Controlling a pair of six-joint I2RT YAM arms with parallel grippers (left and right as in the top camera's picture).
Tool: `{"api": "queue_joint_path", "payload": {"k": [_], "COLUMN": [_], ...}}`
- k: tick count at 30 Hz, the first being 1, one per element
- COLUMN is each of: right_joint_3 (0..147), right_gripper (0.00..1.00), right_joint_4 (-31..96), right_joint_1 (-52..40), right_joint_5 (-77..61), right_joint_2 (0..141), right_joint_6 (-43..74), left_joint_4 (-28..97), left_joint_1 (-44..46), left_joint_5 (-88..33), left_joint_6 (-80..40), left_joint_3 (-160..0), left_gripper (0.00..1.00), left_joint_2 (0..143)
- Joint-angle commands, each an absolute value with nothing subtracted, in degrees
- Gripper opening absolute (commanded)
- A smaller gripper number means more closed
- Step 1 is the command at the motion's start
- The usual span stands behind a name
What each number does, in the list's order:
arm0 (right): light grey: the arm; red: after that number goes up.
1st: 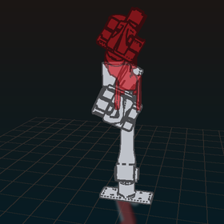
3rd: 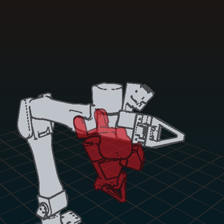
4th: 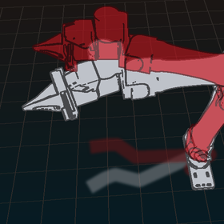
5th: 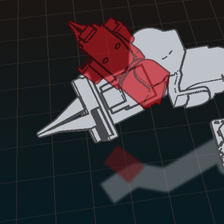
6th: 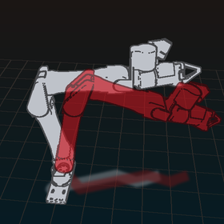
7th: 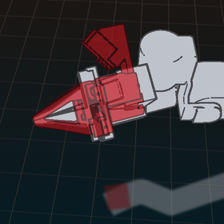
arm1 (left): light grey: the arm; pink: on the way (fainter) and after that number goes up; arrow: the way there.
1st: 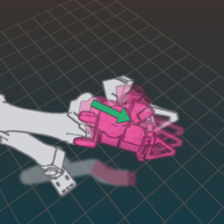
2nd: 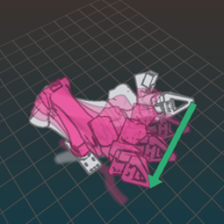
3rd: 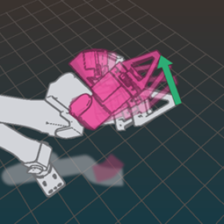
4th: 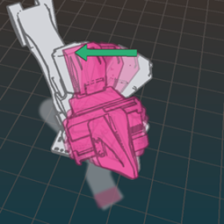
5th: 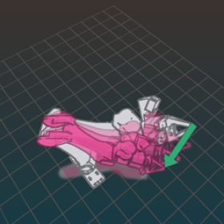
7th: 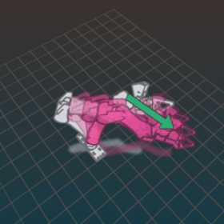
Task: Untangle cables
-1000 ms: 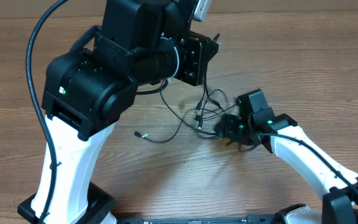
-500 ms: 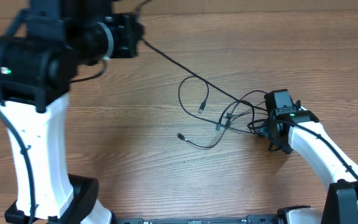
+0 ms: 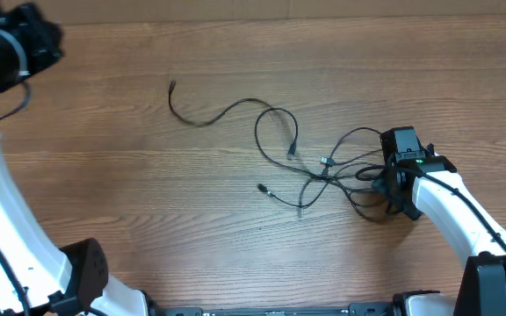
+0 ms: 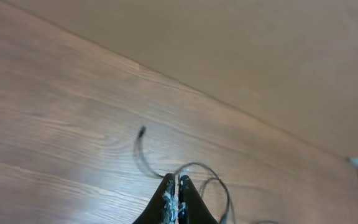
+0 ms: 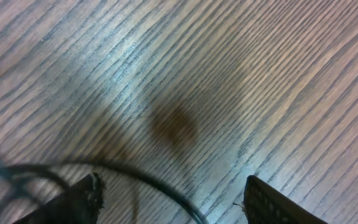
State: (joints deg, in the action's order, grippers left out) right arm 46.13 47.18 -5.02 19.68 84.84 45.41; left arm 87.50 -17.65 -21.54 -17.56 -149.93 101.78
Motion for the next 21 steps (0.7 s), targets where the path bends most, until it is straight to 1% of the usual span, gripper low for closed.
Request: {"api": "queue_joint_path", "payload": {"k": [1,2,6,10,11,12,14,15,18,20,21], "right_joint_3": [46.46,46.46,46.46,46.46,46.46,46.48,46.48,46.5,46.54,46.59,46.59], "right_gripper": [0.73,0.75,0.73,0.73,0.71,0.7,0.63,0.54,0.39,0.32,0.3], "right_joint_4": [47.0,46.06,41.63,37.58,37.26,36.86,36.62,36.64,36.32,36.01,35.86], "right_joint_1": [-4.75,-4.75,-4.8,-4.8,-4.8,-4.8,-4.8,-4.8,-4.8,-4.8,-4.8], "right_joint_5": [19.92,16.88,5.76,-7.79,-10.35,-18.15,-28.73,-32.91,-40.75,-43.51,-44.58], "right_joint_2": [84.9,84.9,84.9,84.9,84.9,84.88,84.88,84.88,84.88,84.88,84.88], "right_joint_6": [46.0,44.8,35.22,24.32,22.39,16.71,8.78,5.69,1.98,0.08,-0.56], "left_joint_4": [87.88,88.51,90.54,91.98,92.25,92.62,92.9,93.01,93.91,94.67,95.04], "left_joint_1": [-21.32,-21.74,-20.16,-16.4,-15.46,-13.69,-11.31,-10.28,-5.78,-3.64,-2.48], "left_joint_5": [-27.24,-28.73,-30.26,-30.04,-30.02,-29.3,-26.68,-25.3,-20.25,-18.83,-18.41], "left_joint_6": [-16.25,-16.21,-14.33,-11.35,-10.63,-10.0,-10.04,-10.07,-10.09,-10.04,-10.04], "left_joint_3": [-150.54,-150.54,-150.52,-150.52,-150.52,-150.52,-150.52,-150.52,-150.5,-150.47,-150.47], "left_gripper": [0.04,0.04,0.05,0.06,0.07,0.08,0.09,0.09,0.09,0.09,0.09], "left_joint_2": [100.16,100.16,100.2,100.49,100.49,100.51,100.53,100.55,100.84,101.16,101.36]}}
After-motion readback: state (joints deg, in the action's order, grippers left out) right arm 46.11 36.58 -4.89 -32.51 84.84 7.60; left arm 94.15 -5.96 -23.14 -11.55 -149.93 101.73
